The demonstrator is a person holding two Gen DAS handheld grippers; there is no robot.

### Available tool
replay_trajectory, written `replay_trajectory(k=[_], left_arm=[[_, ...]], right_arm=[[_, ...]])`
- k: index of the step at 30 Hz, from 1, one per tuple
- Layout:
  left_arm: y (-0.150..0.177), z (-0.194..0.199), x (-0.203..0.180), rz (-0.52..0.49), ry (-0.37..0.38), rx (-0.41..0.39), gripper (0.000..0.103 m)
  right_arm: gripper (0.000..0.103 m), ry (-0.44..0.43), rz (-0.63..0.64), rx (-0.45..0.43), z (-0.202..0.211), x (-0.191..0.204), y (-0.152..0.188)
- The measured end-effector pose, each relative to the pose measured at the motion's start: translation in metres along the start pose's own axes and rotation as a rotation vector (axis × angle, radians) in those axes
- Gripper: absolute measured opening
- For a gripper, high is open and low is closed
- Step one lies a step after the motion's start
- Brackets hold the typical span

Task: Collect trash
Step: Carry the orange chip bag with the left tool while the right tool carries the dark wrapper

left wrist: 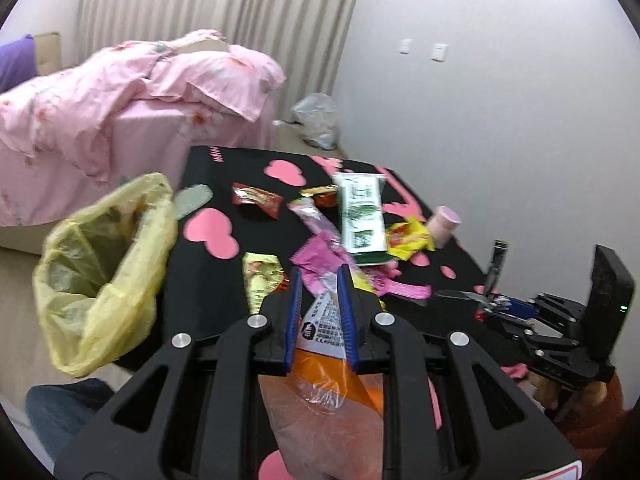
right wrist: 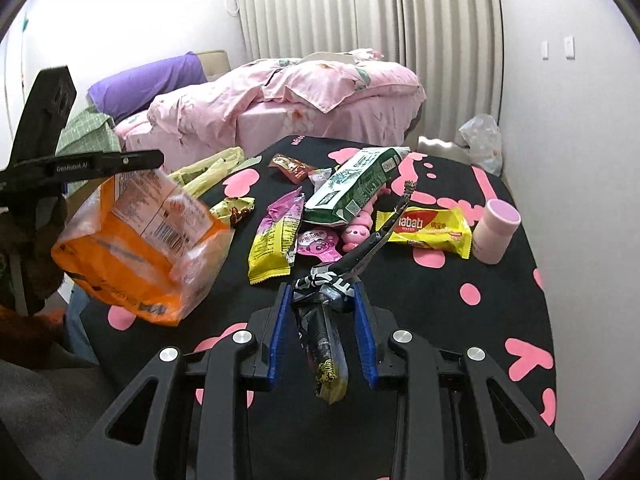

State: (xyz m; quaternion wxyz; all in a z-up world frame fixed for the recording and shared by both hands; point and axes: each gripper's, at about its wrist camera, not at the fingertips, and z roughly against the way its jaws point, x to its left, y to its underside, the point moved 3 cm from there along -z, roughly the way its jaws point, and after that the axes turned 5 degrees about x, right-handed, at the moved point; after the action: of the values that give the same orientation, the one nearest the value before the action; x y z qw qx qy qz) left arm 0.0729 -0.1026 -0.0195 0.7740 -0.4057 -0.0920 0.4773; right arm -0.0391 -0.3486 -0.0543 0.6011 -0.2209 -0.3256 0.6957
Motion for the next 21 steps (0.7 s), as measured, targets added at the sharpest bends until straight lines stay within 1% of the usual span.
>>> replay_trajectory(k=[1,3,4,5,6,7,8,12,14,16,18,20,21], left_arm=[[0.003,-0.002,0.004,0.013,0.038,0.011,0.025],[0.012,-0.004,0.012,0.061,0.101,0.046,0.058],[0.017,-0.003,0.014,0.069,0.134,0.054,0.062],[0.021,0.0,0.015,0.069,0.147,0.058,0.064],[0.028,0.004,0.018,0.063,0.142,0.061,0.066],[0.034,0.007,0.02,0.061,0.118,0.064,0.068],[0.038,0.01,0.022,0.06,0.096,0.068,0.074],[0.063,0.025,0.033,0.051,-0.014,0.083,0.08],[0.076,0.033,0.043,0.098,-0.057,0.088,0.083],[0.086,0.034,0.051,0.142,-0.065,0.106,0.083],[0.092,0.026,0.056,0.177,-0.062,0.15,0.083],[0.095,0.01,0.06,0.227,-0.063,0.222,0.082],[0.095,0.002,0.062,0.253,-0.049,0.244,0.076]], right_arm=[[0.03,0.001,-0.001,0.003,0.0,0.001,0.001],[0.03,0.003,-0.004,0.008,0.001,0.002,0.004],[0.03,0.003,-0.005,0.009,0.002,0.002,0.005],[0.03,0.003,-0.004,0.01,0.003,0.002,0.006],[0.03,0.006,-0.007,0.012,0.003,0.002,0.008],[0.03,0.007,-0.011,0.015,0.003,0.001,0.009],[0.03,0.008,-0.014,0.017,0.002,0.0,0.01],[0.03,0.005,-0.032,0.025,0.0,-0.003,0.014],[0.03,0.0,-0.035,0.033,-0.004,-0.003,0.015],[0.03,-0.004,-0.034,0.04,-0.007,0.0,0.016],[0.03,-0.011,-0.027,0.045,-0.01,0.003,0.016],[0.03,-0.016,-0.019,0.047,-0.01,0.007,0.016],[0.03,-0.019,-0.013,0.047,-0.01,0.009,0.016]])
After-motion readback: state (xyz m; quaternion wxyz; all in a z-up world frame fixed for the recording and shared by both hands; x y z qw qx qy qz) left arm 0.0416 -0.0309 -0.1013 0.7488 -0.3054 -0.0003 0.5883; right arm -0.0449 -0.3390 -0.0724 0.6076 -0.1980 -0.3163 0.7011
